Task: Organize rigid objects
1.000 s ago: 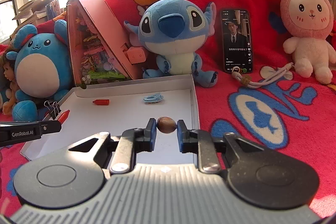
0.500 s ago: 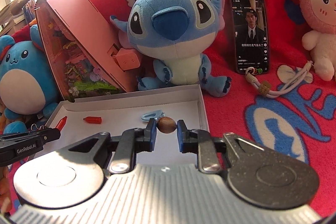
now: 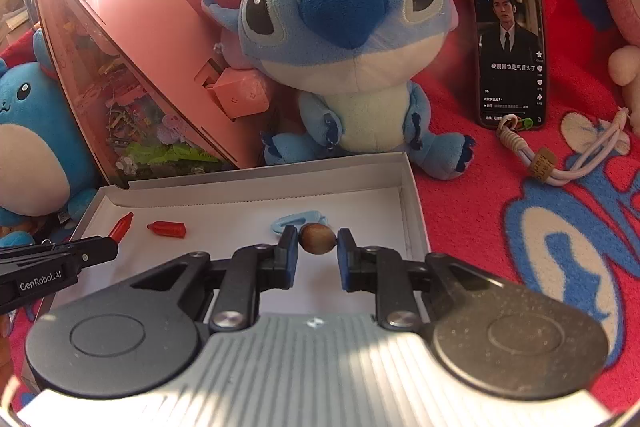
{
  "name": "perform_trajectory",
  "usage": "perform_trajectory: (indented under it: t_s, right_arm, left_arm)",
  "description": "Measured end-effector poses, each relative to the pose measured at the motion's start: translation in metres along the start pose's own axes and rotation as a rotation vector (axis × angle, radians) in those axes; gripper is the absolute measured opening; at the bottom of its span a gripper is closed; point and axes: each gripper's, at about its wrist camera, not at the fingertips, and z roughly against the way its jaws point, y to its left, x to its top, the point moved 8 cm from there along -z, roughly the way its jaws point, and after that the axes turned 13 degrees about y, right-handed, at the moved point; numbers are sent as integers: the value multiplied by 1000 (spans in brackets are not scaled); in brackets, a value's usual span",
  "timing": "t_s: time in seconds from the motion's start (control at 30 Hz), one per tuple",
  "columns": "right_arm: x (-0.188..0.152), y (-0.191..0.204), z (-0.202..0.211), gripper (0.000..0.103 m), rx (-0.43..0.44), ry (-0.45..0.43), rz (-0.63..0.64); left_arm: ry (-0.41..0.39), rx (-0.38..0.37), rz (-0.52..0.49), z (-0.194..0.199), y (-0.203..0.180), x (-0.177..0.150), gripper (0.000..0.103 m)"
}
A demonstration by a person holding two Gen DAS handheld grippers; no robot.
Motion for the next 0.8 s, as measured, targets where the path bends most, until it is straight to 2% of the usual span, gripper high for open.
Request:
perform_trajectory:
  t_s: [0.33, 0.8]
  right_arm:
    - [1, 6, -11, 25, 6, 9, 11]
    - [5, 7, -19, 25, 0, 14, 14]
  left_arm:
    - [14, -73, -24, -8, -15, -1, 9]
    - [23, -67, -25, -18, -15, -1, 9]
